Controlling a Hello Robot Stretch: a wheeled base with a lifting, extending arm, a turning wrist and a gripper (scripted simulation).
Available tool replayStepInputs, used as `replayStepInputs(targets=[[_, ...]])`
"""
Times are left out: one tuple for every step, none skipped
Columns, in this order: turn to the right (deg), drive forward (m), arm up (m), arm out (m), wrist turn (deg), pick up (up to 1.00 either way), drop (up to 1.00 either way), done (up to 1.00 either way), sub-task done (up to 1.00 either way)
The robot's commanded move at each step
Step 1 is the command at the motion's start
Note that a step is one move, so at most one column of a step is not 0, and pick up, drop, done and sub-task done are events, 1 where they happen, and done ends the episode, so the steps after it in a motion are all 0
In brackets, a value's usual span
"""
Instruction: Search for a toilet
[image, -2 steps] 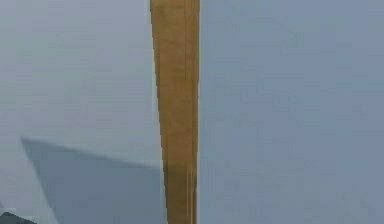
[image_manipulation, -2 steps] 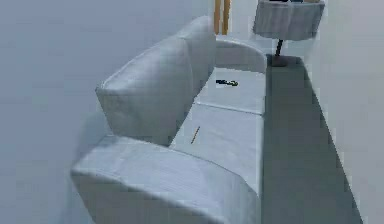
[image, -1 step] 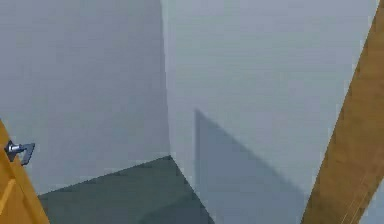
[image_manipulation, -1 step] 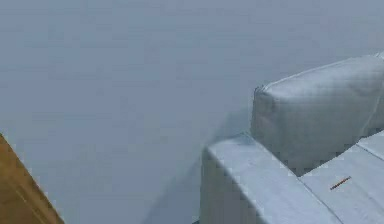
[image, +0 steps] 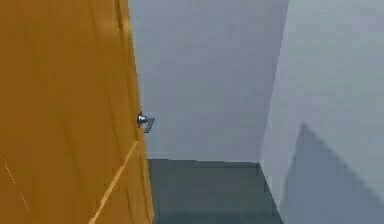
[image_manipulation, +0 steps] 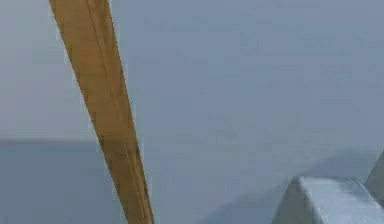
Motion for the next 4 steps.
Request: replayStepInputs(targets=[[0.0,1.0,0.0,0.0,0.0,0.0,0.0,0.0,0.0],[0.0,0.15,0.0,0.0,0.0,0.0,0.0,0.0,0.0],[-30.0,0.0,0.0,0.0,0.0,0.0,0.0,0.0,0.0],[0.0,0.4,0.0,0.0,0.0,0.0,0.0,0.0,0.0]])
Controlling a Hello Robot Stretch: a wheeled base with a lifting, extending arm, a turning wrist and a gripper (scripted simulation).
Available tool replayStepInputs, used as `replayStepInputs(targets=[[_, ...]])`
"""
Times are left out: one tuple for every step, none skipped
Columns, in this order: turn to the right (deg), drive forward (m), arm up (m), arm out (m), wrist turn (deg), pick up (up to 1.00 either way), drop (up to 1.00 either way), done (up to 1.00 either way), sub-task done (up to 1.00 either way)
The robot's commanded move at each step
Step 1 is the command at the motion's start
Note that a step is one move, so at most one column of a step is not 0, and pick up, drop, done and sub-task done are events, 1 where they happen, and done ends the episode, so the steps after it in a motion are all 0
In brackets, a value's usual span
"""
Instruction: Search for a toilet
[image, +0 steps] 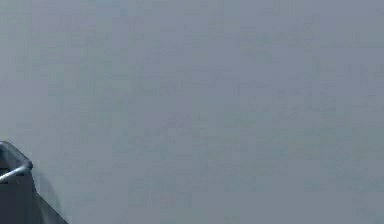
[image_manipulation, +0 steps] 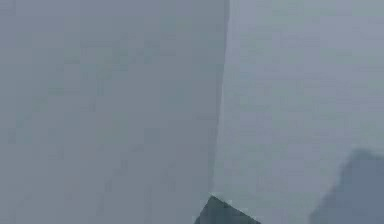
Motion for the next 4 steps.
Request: replayStepInputs(targets=[[-45.0,0.0,0.0,0.0,0.0,0.0,0.0,0.0,0.0],[-36.0,0.0,0.0,0.0,0.0,0.0,0.0,0.0,0.0],[0.0,1.0,0.0,0.0,0.0,0.0,0.0,0.0,0.0],[-3.0,0.0,0.0,0.0,0.0,0.0,0.0,0.0,0.0]])
